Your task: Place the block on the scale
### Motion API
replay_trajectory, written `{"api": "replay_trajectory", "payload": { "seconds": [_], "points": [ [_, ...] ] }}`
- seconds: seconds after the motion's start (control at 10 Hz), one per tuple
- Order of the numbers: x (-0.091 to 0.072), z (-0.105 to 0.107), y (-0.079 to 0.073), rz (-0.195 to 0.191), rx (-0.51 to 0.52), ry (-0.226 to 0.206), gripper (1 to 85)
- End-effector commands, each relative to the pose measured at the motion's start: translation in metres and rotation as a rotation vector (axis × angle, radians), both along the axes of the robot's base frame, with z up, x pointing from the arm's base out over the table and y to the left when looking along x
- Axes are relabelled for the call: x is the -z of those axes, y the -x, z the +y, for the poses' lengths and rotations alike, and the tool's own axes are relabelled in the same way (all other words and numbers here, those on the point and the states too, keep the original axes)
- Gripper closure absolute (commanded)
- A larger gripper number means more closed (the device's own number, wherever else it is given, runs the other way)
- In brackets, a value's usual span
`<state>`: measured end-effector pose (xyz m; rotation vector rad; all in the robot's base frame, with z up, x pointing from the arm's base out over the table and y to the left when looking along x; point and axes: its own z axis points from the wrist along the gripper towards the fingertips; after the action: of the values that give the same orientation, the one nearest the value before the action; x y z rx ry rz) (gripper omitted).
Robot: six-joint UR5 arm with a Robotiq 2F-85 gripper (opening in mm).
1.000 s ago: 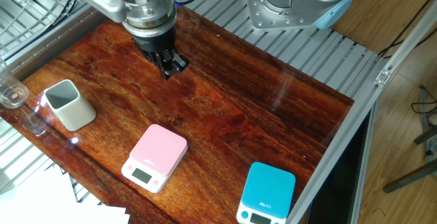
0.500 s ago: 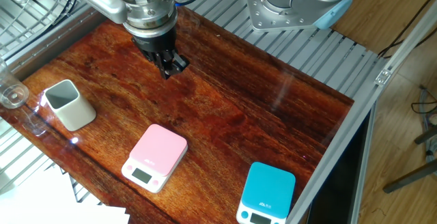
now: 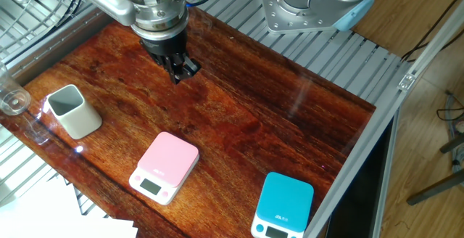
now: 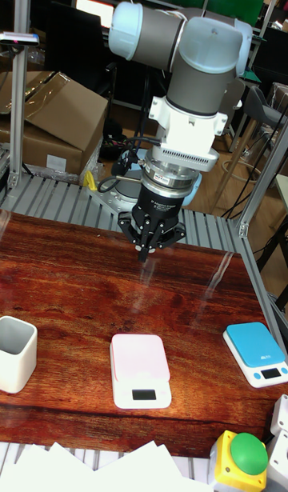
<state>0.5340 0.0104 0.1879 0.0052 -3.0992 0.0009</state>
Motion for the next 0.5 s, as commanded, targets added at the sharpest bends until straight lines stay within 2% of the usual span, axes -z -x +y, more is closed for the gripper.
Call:
{"api": "replay_trajectory", "payload": {
  "seconds": [0.0, 0.3, 0.4],
  "points": [
    [0.0005, 0.0046, -0.0013, -0.011, 0.006, -0.026, 84.7],
    [0.0012, 0.0054, 0.0004, -0.013, 0.008, -0.037, 84.7],
    [0.0021, 0.0097, 0.0020, -0.013, 0.012, -0.060, 84.7]
  ]
}}
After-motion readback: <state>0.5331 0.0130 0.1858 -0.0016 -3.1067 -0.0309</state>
